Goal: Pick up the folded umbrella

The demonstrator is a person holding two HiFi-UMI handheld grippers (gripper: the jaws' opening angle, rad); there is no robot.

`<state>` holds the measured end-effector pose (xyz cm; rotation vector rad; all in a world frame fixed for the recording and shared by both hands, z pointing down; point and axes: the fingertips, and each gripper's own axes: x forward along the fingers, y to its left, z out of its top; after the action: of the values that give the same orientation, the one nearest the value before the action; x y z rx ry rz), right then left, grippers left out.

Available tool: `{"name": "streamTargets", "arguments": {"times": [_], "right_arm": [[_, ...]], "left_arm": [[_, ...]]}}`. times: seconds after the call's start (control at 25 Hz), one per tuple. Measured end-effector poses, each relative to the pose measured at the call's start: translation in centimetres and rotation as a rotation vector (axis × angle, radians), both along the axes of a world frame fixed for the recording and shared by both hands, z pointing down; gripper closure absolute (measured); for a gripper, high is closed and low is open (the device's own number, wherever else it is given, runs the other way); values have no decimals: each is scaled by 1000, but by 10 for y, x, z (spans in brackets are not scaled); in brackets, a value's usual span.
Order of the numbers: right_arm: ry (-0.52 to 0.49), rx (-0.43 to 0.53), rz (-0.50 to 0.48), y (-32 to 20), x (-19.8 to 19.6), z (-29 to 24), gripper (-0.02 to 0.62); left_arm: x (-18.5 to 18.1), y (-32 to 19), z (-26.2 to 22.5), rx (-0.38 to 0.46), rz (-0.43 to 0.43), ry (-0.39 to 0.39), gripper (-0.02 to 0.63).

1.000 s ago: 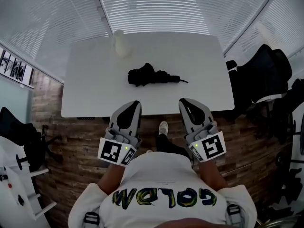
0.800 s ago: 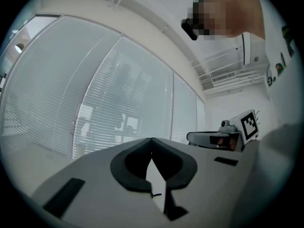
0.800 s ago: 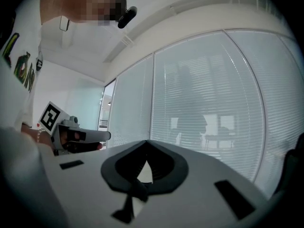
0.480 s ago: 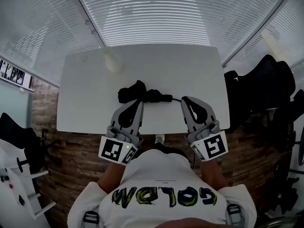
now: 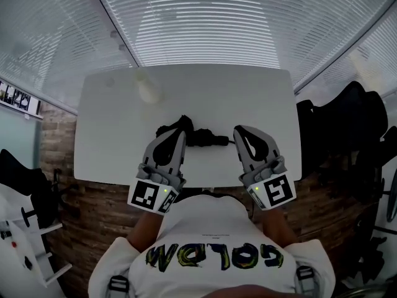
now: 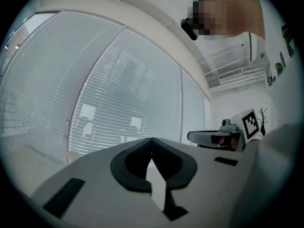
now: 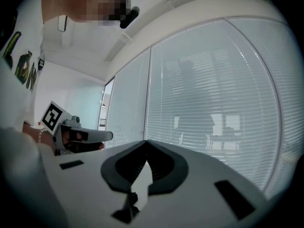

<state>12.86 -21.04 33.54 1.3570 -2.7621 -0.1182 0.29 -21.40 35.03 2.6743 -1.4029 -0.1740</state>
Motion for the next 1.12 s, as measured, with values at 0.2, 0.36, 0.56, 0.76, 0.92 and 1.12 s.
{"name": "streamTargets", "arguments": {"times": [0.2, 0.36, 0.56, 0.76, 0.92, 1.12], "right_arm": [[15, 15, -7, -19, -26, -11, 584], [42, 10, -19, -25, -44, -8, 584], [74, -3, -44, -30, -59, -1, 578], [167, -34, -85, -29, -70, 20, 517], [250, -85, -111, -31, -80, 47, 440], [335, -143, -171, -34, -100, 83, 362]], "left_arm": [[-20, -19, -5, 5, 15, 2, 597], [-36, -27, -4, 8, 12, 4, 597], [-48, -29, -1, -4, 11, 2, 597], [-54, -24, 0, -10, 9, 10, 597], [-58, -22, 3, -20, 7, 12, 597], [-66, -21, 8, -34, -1, 14, 597]]}}
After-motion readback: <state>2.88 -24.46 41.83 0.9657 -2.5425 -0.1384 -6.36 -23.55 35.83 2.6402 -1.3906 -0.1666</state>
